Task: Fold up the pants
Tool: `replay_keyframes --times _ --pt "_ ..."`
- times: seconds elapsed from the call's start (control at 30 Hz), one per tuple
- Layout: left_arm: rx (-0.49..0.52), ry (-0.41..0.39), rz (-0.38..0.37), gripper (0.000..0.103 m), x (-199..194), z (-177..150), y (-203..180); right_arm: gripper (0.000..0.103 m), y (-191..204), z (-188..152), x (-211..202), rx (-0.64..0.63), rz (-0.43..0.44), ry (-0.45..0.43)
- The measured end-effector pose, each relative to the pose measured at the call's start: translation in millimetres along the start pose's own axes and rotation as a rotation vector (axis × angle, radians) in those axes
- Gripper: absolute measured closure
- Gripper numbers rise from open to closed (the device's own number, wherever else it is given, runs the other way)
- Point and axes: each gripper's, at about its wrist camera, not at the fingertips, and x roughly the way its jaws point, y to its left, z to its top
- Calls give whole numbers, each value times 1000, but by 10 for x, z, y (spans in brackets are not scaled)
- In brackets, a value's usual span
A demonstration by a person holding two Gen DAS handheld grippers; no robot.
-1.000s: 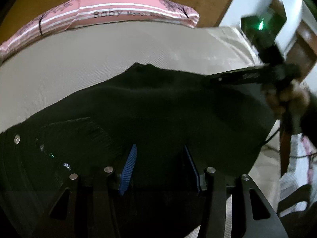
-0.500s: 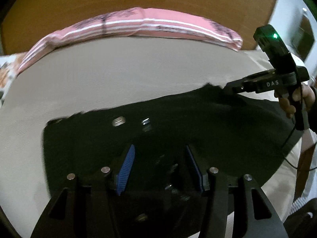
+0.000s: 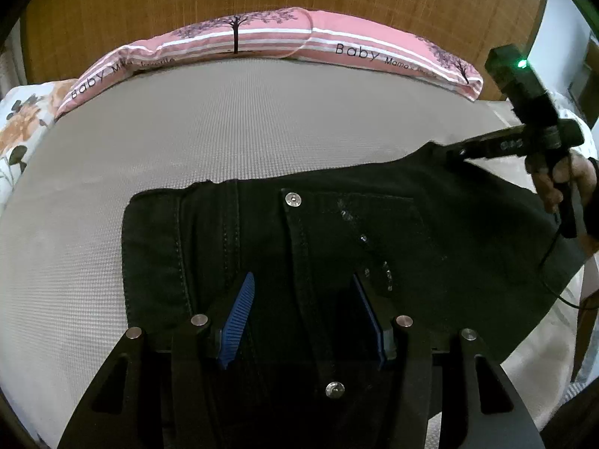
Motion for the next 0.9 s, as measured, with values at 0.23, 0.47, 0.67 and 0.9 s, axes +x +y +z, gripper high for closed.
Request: replay_keyframes --times 0.23,0.47,0.67,0.9 --pt "57 6 38 49 45 3 -73 95 -3 -27 94 31 -64 -57" --pt "82 -68 -15 47 -269 187 -315 76 39 -266 -559 116 -87 -246" --pt "165 -93 -165 42 -246 423 -859 68 -227 -993 -1228 234 -234 -352" --pt "270 -7 -332 42 291 659 -1670 66 -833 -1861 -1478 429 -398 -313"
